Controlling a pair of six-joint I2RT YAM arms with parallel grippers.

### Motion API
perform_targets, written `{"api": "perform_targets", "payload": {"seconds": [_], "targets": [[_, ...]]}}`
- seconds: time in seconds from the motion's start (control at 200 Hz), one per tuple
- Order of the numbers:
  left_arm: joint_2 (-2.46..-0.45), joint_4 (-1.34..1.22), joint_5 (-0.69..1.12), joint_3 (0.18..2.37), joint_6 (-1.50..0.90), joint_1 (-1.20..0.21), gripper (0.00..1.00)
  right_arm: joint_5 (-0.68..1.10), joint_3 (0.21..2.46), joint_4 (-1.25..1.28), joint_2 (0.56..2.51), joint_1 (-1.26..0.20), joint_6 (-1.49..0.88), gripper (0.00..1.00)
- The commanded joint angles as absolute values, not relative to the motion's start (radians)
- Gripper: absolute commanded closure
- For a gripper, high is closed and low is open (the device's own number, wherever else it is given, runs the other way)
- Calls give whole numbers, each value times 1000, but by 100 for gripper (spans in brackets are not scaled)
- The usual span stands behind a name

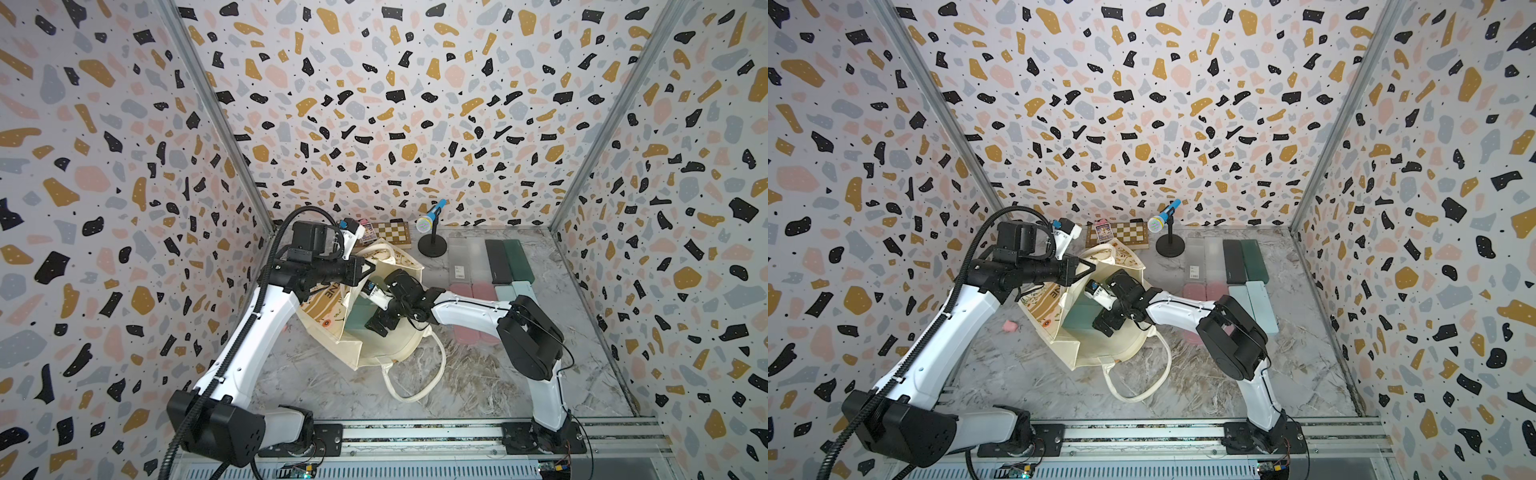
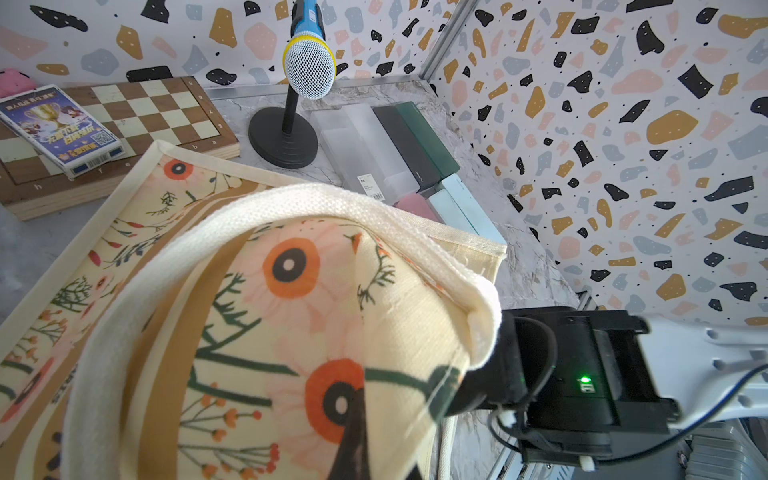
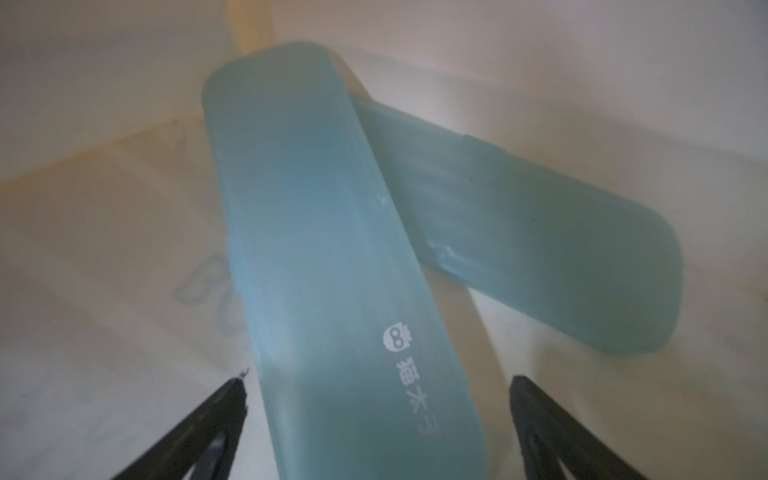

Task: Take out the pencil case from the canvas bag
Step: Pick up the pencil case from the canvas bag.

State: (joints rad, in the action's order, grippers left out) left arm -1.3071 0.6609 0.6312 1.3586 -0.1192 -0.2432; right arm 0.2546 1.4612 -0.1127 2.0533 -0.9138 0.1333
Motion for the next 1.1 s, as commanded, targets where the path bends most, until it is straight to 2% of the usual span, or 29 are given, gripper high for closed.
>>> {"api": "perform_targets", "payload": {"seconds": [0.0,0.235,0.541,0.701,1.096], "targets": [[-1272,617,711,1397,-107,-246,100,304,1515,-178,2061,-916,178,0],[-1273,614,721,1398,-106,-248,100,333,1580,-242,2127,-917,201,0],[-1272,617,722,1400,-104,-248,100,347,1585,-250,2123,-917,204,19],[-1270,619,711,1401,-104,-248,100,338,1573,-249,2096,-918,194,24],[-1274,648,544,1406,-114,-248,100,111,1451,-250,1933,-941,83,40]]}}
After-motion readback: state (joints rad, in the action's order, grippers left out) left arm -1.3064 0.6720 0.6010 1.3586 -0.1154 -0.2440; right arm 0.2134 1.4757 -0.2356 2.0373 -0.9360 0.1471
